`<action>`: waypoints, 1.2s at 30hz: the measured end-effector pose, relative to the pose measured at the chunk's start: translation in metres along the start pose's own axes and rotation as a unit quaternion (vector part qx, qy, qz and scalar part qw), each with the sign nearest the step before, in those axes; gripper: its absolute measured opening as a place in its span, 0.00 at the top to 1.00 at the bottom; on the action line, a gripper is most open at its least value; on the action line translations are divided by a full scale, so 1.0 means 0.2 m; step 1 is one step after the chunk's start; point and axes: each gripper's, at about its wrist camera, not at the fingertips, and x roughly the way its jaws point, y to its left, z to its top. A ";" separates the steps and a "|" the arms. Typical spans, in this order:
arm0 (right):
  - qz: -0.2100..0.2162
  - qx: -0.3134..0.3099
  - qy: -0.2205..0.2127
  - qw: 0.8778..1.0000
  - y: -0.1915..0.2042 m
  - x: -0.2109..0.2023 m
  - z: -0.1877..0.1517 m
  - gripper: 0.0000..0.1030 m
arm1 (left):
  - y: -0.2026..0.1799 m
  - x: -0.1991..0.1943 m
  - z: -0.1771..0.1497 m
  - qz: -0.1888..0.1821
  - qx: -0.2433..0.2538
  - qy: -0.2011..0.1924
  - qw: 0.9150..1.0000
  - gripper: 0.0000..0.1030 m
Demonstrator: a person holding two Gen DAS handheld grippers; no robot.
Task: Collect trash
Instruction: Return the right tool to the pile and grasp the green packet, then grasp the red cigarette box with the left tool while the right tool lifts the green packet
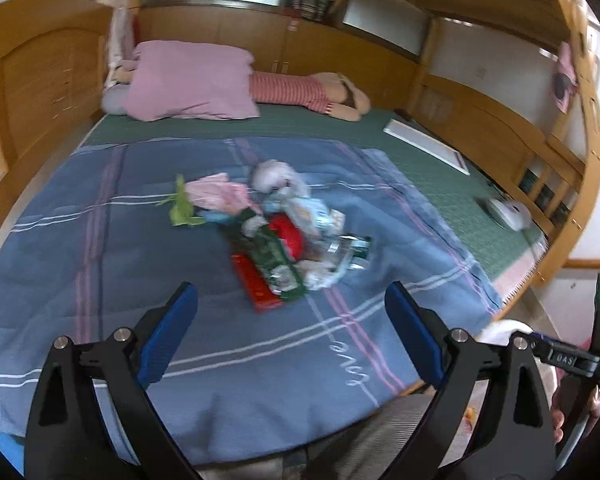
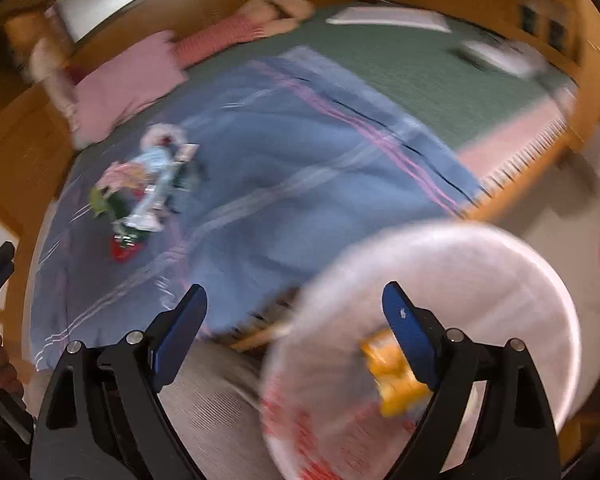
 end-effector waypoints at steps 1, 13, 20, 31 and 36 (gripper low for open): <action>0.012 -0.017 -0.003 1.000 0.10 0.05 0.06 0.15 | 0.03 0.00 0.00 0.004 -0.004 0.000 1.000 0.08; 0.103 -0.263 0.031 0.959 1.31 0.64 0.33 0.15 | 0.49 -0.05 -0.01 0.066 -0.072 -0.008 0.995 0.08; 0.055 -0.282 0.111 0.951 1.50 1.05 0.38 0.51 | 0.68 -0.07 -0.02 0.085 -0.102 -0.010 0.991 0.08; 0.116 -0.203 0.123 0.964 1.39 0.89 0.43 0.86 | 0.64 -0.04 -0.02 0.077 -0.097 -0.003 0.992 0.08; 0.186 -0.144 0.086 0.968 1.17 0.55 0.47 0.86 | 0.50 0.06 -0.02 0.057 -0.068 0.015 0.996 0.08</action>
